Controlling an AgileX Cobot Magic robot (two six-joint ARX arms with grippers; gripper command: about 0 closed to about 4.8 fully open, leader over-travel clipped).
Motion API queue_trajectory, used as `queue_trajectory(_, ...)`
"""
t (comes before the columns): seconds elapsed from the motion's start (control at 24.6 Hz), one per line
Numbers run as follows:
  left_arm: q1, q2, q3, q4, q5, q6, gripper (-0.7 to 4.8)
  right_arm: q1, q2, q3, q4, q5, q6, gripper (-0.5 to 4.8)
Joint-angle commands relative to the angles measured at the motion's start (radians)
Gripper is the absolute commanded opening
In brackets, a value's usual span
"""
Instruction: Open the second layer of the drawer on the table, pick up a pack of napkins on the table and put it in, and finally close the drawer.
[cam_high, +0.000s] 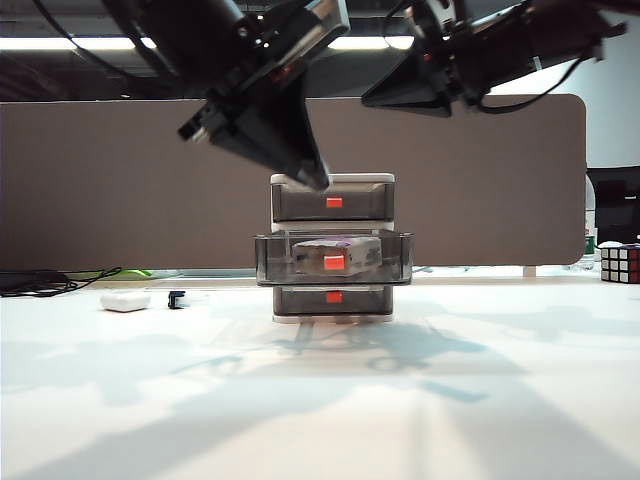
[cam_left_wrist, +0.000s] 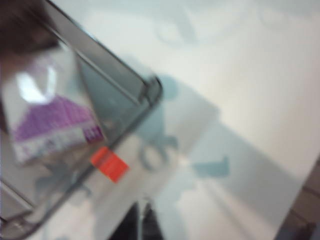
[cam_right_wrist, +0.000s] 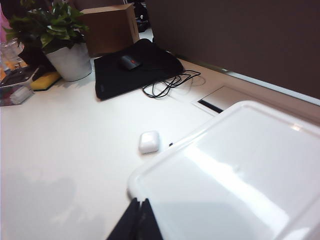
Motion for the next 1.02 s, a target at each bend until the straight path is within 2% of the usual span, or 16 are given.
queue_trajectory(0.04,0.0,0.006,-0.029,-0.018,0.027,0.045,-0.06,0.014,0.055,0.077,-0.025,-0.002,-0.002,-0.05)
queue_trajectory(0.2,0.036,0.008,-0.088,0.047,0.069,0.061,-0.06,0.027,0.132,0.154,-0.027,-0.005,-0.002,-0.04)
queue_trajectory(0.28,0.077,0.009,-0.138,0.138,0.122,0.061,-0.06,0.039,0.183,0.203,-0.044,-0.005,-0.002,-0.05)
queue_trajectory(0.37,0.101,0.009,-0.154,0.18,0.123,0.061,-0.06,0.042,0.211,0.225,-0.05,-0.005,-0.002,-0.05)
queue_trajectory(0.49,0.158,0.034,-0.155,0.262,0.208,0.061,-0.06,0.061,0.246,0.235,-0.047,0.002,-0.008,-0.05)
queue_trajectory(0.65,0.178,0.088,-0.155,0.283,0.247,0.042,-0.06,0.064,0.258,0.235,-0.048,0.003,-0.011,-0.05)
queue_trajectory(0.94,0.177,0.103,-0.155,0.335,0.225,0.043,-0.06,0.064,0.258,0.234,-0.048,0.01,-0.029,-0.04)
queue_trajectory(1.02,0.177,0.104,-0.155,0.362,0.201,0.042,-0.06,0.064,0.258,0.234,-0.056,0.056,-0.029,-0.05)
